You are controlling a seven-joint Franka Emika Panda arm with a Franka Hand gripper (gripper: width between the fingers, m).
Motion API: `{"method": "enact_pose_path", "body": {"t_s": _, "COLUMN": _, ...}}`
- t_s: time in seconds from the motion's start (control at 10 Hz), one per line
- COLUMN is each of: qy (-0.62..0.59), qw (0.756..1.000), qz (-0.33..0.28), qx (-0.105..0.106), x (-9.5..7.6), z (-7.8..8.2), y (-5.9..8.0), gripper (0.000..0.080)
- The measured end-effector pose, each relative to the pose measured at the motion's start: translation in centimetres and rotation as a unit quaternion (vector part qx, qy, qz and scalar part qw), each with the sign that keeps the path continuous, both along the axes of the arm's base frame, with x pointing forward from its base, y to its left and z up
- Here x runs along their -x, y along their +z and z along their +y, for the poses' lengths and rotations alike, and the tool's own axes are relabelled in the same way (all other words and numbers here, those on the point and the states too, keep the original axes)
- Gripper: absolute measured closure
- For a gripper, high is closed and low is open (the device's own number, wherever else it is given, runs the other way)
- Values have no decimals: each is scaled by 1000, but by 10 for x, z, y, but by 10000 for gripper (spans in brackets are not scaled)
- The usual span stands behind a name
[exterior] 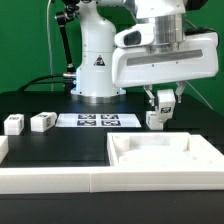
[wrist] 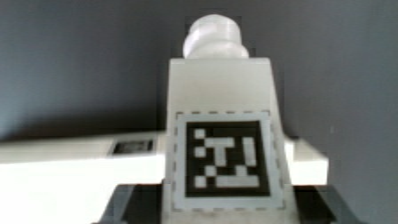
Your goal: Assemble square table
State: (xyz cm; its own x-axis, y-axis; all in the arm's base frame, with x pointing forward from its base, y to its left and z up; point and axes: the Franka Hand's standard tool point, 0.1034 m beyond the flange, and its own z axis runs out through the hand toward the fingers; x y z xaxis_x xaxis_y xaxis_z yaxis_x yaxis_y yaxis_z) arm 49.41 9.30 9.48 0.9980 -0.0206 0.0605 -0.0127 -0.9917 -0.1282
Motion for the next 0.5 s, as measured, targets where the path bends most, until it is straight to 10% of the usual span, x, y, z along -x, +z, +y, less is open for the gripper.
{"method": "enact_pose_path", "body": {"t_s": 0.5, "qy": -7, "qw": 987, "qz": -162, "qx": 13, "x": -24, "z": -7, "y": 17, "gripper": 509}}
